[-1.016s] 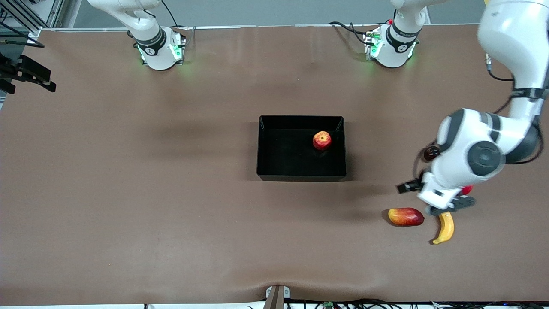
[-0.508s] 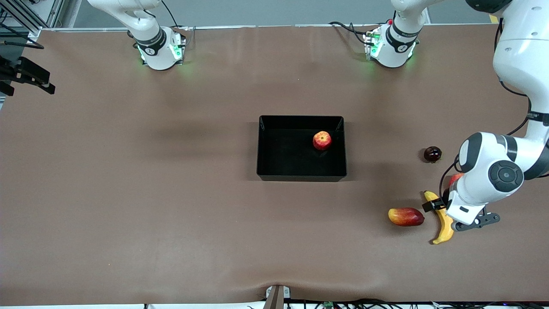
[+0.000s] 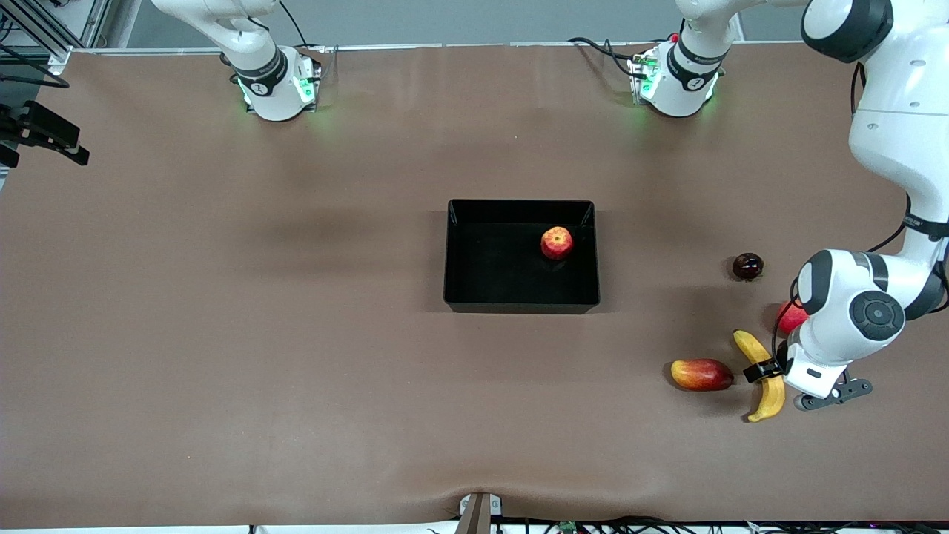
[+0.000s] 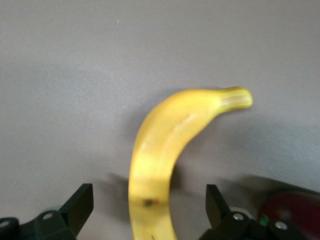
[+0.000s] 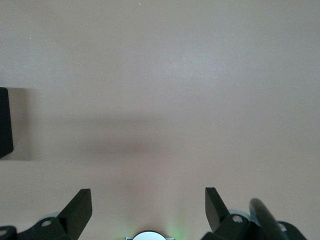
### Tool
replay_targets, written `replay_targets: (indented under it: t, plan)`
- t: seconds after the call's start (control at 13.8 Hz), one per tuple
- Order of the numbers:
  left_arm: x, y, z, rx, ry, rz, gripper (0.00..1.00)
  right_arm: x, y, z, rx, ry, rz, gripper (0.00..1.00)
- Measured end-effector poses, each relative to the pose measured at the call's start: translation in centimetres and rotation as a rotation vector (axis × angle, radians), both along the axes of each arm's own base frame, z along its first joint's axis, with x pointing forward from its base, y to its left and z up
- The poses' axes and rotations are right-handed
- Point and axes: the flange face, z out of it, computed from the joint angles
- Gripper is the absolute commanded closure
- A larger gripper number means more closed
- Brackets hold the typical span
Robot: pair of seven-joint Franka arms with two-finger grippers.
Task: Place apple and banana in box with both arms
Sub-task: 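Lower the left gripper onto the yellow banana and grasp it, then lift the banana and carry it over the box with the left gripper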
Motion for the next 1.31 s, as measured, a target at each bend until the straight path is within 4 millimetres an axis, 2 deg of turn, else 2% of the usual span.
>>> replay_targets:
  t: [0.07,0.15,0.58,0.65,0.73,0.87,1.02,1.09,1.16,1.31]
  plan:
    - [0.1,0.1,-0.5,-0.002,0.000,0.002,0.78,0.0,0.0,0.0,0.000,0.000,-0.001,0.00]
    - [0.2,0.2,-0.6,-0.004,-0.002,0.003,1.00,0.0,-0.1,0.0,0.000,0.000,-0.001,0.00]
    - [0.9,1.0,1.2,0.019,-0.010,-0.049,1.00,0.0,-0.1,-0.1,0.000,0.002,-0.002,0.00]
    - [0.8,0.8,2.1,0.028,0.014,-0.064,1.00,0.0,-0.1,-0.1,0.000,0.003,-0.002,0.00]
    - [0.7,-0.1,4.1,0.035,0.038,-0.077,1.00,0.0,-0.1,-0.1,0.000,0.004,-0.002,0.00]
    - [0.0,-4.0,10.1,0.050,0.100,-0.114,1.00,0.0,-0.1,-0.2,0.000,0.005,-0.002,0.00]
    - [-1.8,-10.0,16.5,0.061,0.154,-0.159,1.00,0.0,-0.1,-0.2,0.000,0.006,-0.002,0.00]
    - [-3.1,-13.4,18.8,0.050,0.173,-0.160,1.00,0.0,-0.1,-0.2,0.000,0.006,-0.002,0.00]
    - [-4.3,-16.6,20.3,0.031,0.181,-0.151,1.00,0.0,-0.1,-0.2,0.000,0.006,-0.002,0.00]
    - [-6.3,-22.5,21.1,-0.009,0.181,-0.111,1.00,0.0,-0.1,-0.2,0.000,0.006,-0.002,0.00]
